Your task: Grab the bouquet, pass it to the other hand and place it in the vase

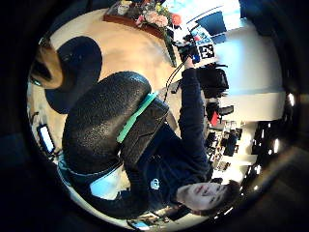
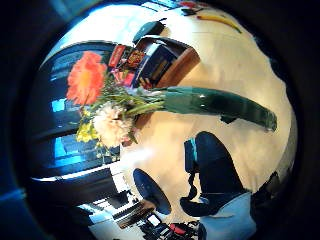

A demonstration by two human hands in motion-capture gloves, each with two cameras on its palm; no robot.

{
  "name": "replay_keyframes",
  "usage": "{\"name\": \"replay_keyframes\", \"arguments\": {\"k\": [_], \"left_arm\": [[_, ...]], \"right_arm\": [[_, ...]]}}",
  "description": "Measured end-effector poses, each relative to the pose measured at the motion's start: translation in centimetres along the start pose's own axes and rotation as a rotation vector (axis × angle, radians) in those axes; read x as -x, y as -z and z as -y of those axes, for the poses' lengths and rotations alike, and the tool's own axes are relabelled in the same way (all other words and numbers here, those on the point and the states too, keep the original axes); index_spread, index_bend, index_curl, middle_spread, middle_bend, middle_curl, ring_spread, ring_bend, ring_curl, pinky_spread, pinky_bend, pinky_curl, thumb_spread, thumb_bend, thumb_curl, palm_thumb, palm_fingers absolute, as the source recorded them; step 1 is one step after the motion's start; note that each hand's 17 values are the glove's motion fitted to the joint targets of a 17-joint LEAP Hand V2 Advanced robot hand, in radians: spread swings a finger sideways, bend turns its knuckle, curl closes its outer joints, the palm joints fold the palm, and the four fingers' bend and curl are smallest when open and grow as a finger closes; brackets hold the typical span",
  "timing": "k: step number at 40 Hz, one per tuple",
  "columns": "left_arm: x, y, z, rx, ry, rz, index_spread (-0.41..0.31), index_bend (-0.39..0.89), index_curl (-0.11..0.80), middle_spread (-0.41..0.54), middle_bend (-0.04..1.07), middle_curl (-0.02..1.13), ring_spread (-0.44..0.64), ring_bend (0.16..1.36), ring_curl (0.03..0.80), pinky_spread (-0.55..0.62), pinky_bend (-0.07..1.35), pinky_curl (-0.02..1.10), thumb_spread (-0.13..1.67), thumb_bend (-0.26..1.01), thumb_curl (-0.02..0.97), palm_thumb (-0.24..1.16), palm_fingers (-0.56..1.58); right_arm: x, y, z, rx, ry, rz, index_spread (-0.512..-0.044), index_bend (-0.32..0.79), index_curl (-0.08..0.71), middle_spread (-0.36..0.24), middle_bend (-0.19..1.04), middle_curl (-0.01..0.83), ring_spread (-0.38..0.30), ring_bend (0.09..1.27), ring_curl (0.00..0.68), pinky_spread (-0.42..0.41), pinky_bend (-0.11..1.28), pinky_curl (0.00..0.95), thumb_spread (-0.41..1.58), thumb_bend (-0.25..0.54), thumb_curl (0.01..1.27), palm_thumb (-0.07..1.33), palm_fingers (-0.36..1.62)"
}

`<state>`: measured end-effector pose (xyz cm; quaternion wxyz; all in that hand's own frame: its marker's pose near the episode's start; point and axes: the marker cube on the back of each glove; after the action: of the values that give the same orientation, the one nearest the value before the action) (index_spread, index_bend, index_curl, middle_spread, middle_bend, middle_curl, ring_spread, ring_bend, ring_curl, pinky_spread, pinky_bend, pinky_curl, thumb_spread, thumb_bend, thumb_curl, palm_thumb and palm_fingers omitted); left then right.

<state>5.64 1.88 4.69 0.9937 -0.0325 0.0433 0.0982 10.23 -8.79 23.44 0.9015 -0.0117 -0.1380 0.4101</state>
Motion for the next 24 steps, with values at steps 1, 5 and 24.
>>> {"name": "replay_keyframes", "arguments": {"k": [1,5,24], "left_arm": [[0.0,0.0,0.1,0.001,0.001,0.001,0.012,0.12,0.230,0.197,0.23,0.37,0.30,0.58,0.278,0.29,0.43,0.35,1.13,-0.02,0.248,0.03,0.18],[-0.2,0.0,0.3,0.000,0.003,-0.003,0.012,0.12,0.232,0.197,0.23,0.37,0.30,0.58,0.278,0.29,0.43,0.35,1.13,-0.02,0.250,0.03,0.18],[-0.8,-0.2,0.7,0.006,0.002,0.004,0.012,0.12,0.236,0.197,0.23,0.39,0.30,0.58,0.281,0.29,0.43,0.36,1.14,-0.02,0.256,0.05,0.18]], "right_arm": [[0.0,-0.4,0.2,0.014,0.008,0.008,-0.156,0.09,0.134,0.002,0.29,0.395,-0.042,0.69,0.349,0.211,0.61,0.339,1.07,-0.022,0.39,0.68,0.42],[-0.5,-0.3,-2.3,0.169,0.078,0.015,-0.156,0.09,0.138,0.001,0.29,0.400,-0.044,0.68,0.352,0.218,0.60,0.341,1.06,-0.021,0.40,0.69,0.42],[-4.1,-2.6,-1.2,0.103,-0.108,-0.083,-0.165,0.08,0.145,-0.019,0.28,0.410,-0.072,0.67,0.358,0.198,0.57,0.343,1.04,-0.021,0.42,0.70,0.43]]}}
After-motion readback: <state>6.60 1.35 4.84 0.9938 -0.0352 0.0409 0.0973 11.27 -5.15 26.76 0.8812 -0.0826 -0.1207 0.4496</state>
